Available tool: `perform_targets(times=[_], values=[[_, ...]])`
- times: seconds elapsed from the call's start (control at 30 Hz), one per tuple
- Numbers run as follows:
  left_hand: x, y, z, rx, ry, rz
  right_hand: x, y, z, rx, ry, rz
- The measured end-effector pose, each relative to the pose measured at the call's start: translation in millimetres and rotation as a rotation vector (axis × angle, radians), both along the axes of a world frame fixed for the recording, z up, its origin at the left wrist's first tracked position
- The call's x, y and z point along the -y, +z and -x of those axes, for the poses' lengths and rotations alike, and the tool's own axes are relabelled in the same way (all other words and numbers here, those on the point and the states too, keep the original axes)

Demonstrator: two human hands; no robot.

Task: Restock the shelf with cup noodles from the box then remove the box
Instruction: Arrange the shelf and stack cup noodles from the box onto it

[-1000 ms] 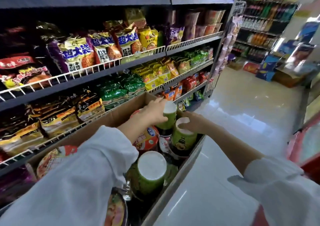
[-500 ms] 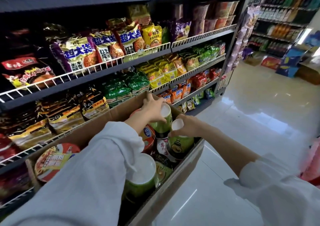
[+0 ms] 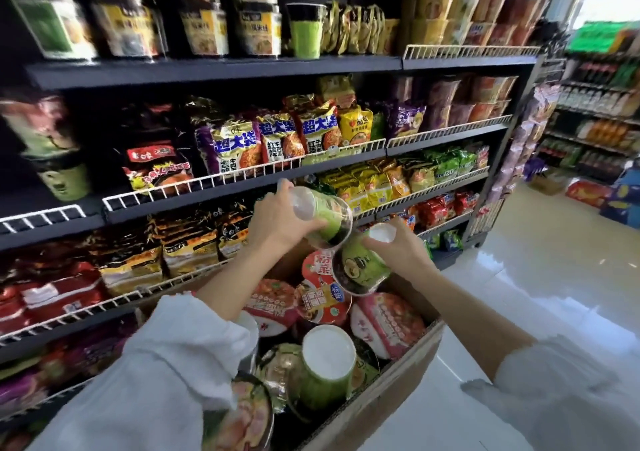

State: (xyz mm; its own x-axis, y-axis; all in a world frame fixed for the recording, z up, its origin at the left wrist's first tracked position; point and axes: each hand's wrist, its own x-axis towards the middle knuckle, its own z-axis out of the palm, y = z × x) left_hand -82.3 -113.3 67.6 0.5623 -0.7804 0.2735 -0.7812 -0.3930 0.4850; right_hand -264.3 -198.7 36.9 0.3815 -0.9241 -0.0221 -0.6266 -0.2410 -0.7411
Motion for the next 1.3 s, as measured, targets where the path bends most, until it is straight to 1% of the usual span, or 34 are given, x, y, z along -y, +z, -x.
perform_targets(times=[0.07, 0.13, 0.2, 0.3, 0.37, 0.43, 0.5, 0.6, 0.67, 0.73, 0.8, 0.87, 0.97, 1.03, 1.1, 1.2, 1.3], values=[[-23, 10, -22, -0.174, 0.101, 0.094, -11, 11, -20, 0.077, -0.018, -0.030], [-49, 14, -48, -0.325, 0.193, 0.203, -26, 23, -46, 0.198, -0.050, -0.135], [-78, 15, -80, -0.497, 0.267, 0.292, -44, 33, -79, 0.339, -0.102, -0.291], [-126, 17, -134, -0.863, 0.379, 0.416, -74, 34, -137, 0.624, -0.107, -0.614], [-164, 21, -166, -1.146, 0.374, 0.505, -101, 35, -179, 0.776, -0.035, -0.802], [-202, 24, -198, -1.381, 0.308, 0.577, -134, 38, -221, 0.834, 0.060, -0.922], [-238, 23, -236, -1.535, 0.243, 0.610, -165, 42, -266, 0.852, 0.080, -0.992], [-284, 19, -295, -1.700, 0.251, 0.682, -209, 43, -329, 0.886, 0.115, -1.104], [-310, 18, -329, -1.748, 0.242, 0.758, -233, 42, -365, 0.873, 0.169, -1.142], [-332, 15, -360, -1.768, 0.187, 0.821, -251, 38, -398, 0.918, 0.240, -1.213], [-351, 10, -393, -1.732, 0.136, 0.839, -264, 35, -431, 0.991, 0.287, -1.257], [-364, 5, -426, -1.679, 0.126, 0.850, -273, 36, -465, 1.028, 0.361, -1.261], [-370, 5, -467, -1.592, 0.115, 0.863, -279, 39, -519, 0.945, 0.488, -1.239], [-367, 8, -493, -1.523, 0.094, 0.856, -276, 39, -559, 0.811, 0.540, -1.160], [-362, 10, -523, -1.466, 0.075, 0.834, -269, 37, -604, 0.682, 0.587, -1.038], [-354, 14, -569, -1.401, 0.082, 0.787, -256, 33, -675, 0.616, 0.597, -0.861], [-344, 15, -608, -1.311, 0.151, 0.657, -234, 19, -740, 0.600, 0.562, -0.702]])
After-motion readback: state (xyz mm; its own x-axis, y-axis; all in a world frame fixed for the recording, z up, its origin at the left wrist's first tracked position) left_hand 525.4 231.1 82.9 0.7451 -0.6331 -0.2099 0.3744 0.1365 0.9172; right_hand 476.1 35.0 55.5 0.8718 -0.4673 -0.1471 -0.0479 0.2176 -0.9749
